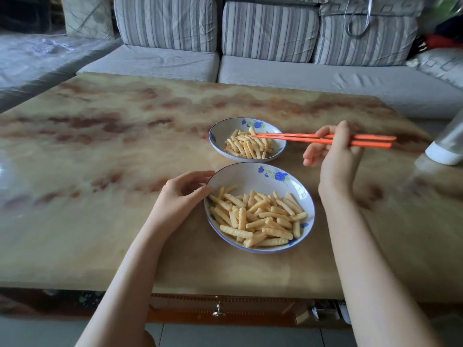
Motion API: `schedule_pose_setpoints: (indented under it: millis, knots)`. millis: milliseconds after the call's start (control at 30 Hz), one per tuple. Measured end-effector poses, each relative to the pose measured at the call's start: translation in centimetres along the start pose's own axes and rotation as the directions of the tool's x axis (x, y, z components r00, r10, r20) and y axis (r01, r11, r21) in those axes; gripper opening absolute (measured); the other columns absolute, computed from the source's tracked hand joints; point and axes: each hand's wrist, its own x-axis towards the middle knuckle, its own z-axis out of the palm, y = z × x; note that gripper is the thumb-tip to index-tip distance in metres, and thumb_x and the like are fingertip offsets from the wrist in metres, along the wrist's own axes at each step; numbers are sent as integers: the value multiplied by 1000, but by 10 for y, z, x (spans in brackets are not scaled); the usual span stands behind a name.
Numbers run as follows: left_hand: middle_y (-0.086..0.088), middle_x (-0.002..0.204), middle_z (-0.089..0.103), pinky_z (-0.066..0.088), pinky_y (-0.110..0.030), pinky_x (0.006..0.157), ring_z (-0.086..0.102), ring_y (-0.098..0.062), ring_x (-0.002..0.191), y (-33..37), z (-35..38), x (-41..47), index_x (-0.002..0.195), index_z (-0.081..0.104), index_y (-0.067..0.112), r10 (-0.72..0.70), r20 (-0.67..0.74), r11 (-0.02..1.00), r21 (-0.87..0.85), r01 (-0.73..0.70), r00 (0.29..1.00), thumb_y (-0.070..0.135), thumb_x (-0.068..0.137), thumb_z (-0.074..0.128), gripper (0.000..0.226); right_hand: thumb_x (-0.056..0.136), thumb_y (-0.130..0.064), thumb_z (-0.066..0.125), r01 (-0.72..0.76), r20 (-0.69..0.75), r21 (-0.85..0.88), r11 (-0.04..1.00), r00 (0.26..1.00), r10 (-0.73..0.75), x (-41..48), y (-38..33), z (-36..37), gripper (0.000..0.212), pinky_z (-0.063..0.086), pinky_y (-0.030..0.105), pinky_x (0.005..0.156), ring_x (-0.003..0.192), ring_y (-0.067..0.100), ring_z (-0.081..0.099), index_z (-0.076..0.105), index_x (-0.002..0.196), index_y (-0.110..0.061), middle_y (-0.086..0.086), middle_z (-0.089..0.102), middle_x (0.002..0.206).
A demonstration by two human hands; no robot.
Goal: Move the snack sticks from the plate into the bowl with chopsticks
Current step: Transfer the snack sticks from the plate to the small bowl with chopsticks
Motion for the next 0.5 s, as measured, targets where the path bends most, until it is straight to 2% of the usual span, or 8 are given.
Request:
schedule_pose_setpoints:
  millis: [167,333,400,500]
  knots:
    - [11,102,74,49,-12,84,66,2,91,-1,-1,0,112,71,23,14,-4,1000,2,-14,1000,17,81,65,32,104,-26,29,4,28,-40,999,1000,-3,3,14,1,44,34,22,40,35,18,47,54,71,-11,3,55,41]
    - [12,103,74,50,-16,87,67,-1,96,-1,-1,0,112,71,24,20,5,1000,8,-20,1000,25,76,61,37,103,-26,30,19,-1,-18,1000,1000,-19,7,5,-10,43,35,27,44,37,19,48,54,70,-13,2,54,41]
    - [13,102,74,50,-17,88,67,-1,96,-1,-1,0,112,71,25,15,4,1000,10,-15,1000,27,75,61,39,102,-25,31,16,4,8,1000,1000,-16,9,-4,-17,42,34,25,43,35,19,46,53,69,-12,2,53,40]
    - [13,102,73,50,-17,88,67,1,94,-1,0,0,111,71,27,11,2,1000,7,-11,1000,28,74,61,39,101,-26,32,-23,115,8,1000,993,22,14,-20,-30,42,30,24,41,33,20,41,53,68,-12,3,50,38]
